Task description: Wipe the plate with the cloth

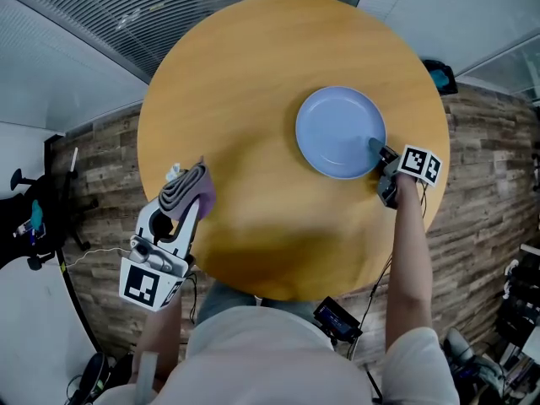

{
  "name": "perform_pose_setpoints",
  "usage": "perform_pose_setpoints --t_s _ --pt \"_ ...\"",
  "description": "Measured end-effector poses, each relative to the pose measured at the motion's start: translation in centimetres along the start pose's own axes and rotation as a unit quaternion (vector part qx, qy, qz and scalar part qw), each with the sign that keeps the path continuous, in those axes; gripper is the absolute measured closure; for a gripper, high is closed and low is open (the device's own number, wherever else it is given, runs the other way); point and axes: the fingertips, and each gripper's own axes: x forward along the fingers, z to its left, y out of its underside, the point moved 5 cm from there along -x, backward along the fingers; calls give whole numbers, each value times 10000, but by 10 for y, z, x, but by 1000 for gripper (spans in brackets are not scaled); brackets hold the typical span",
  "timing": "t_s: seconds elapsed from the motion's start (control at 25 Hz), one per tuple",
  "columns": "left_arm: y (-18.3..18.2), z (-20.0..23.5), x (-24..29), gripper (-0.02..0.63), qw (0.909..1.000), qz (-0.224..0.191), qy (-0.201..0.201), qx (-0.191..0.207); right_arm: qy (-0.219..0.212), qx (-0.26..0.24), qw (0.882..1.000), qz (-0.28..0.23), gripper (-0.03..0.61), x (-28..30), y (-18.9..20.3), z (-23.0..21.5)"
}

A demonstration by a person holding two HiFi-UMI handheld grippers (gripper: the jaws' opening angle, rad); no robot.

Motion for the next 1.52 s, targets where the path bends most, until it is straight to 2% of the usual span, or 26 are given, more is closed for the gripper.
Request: perform_pose_setpoints --t_s 0.12,0.2,0.48,0.76,1.04,1.52 --pt "2 1 1 534 10000 6 38 -11 73 -47 9996 265 494 5 3 -1" --pt "2 -1 1 534 10000 -2 56 -8 95 -66 9993 365 518 6 4 0" --pt "2 -1 1 534 10000 10 63 -37 45 -155 9993 336 541 10 2 3" --pt "1 -3 1 534 10000 21 51 -51 -34 -214 9997 75 546 4 6 12" --pt "-3 -7 -6 534 9999 -114 116 -48 -75 -761 9970 70 546 -14 22 42" --pt "-18 -13 -14 534 9991 -326 255 21 -437 -947 9941 -288 546 -54 35 93"
